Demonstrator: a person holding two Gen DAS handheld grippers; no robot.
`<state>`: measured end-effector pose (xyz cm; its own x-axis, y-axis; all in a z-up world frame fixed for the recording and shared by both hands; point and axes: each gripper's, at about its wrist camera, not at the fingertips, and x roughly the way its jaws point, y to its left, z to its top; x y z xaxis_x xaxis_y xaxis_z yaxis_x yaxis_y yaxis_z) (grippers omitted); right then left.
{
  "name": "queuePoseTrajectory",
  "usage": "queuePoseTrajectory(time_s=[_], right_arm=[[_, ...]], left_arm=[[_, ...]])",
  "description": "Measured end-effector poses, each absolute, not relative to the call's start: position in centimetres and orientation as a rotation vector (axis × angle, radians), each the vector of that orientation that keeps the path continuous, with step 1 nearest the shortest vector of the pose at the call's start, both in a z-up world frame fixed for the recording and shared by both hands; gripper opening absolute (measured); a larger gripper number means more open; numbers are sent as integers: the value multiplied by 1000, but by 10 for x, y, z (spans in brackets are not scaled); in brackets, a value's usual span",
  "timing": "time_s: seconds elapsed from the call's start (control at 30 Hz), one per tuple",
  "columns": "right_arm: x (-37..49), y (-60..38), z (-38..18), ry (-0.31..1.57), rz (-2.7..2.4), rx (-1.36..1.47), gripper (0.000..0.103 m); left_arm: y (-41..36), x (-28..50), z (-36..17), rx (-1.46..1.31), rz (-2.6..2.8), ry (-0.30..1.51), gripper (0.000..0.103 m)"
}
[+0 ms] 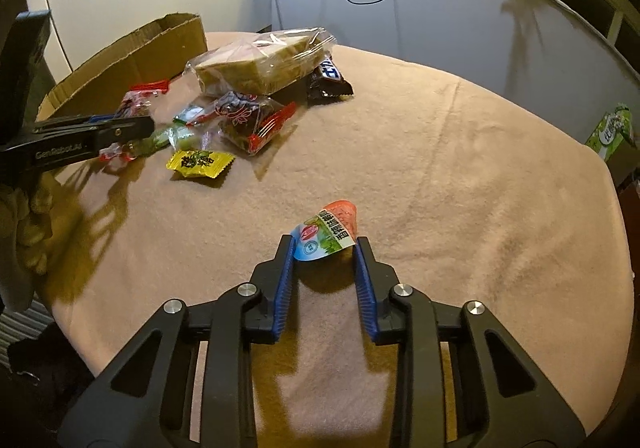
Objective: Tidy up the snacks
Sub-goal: 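Carry the jerky pack and candy cup into the box and release both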
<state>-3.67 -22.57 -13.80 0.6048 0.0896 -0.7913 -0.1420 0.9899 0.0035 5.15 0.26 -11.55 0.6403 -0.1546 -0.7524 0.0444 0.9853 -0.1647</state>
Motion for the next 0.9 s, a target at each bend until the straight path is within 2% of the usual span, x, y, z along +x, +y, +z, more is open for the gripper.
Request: queuePoseTrajectory(time_s=[0.4,0.9], right_arm=[[-40,-200,-90,817,193,-57,29],[24,-95,-40,725,380,-103,29]], left_arm=[[9,35,-83,-116,-119,787,30],[92,15,-51,-146,-6,696,30]])
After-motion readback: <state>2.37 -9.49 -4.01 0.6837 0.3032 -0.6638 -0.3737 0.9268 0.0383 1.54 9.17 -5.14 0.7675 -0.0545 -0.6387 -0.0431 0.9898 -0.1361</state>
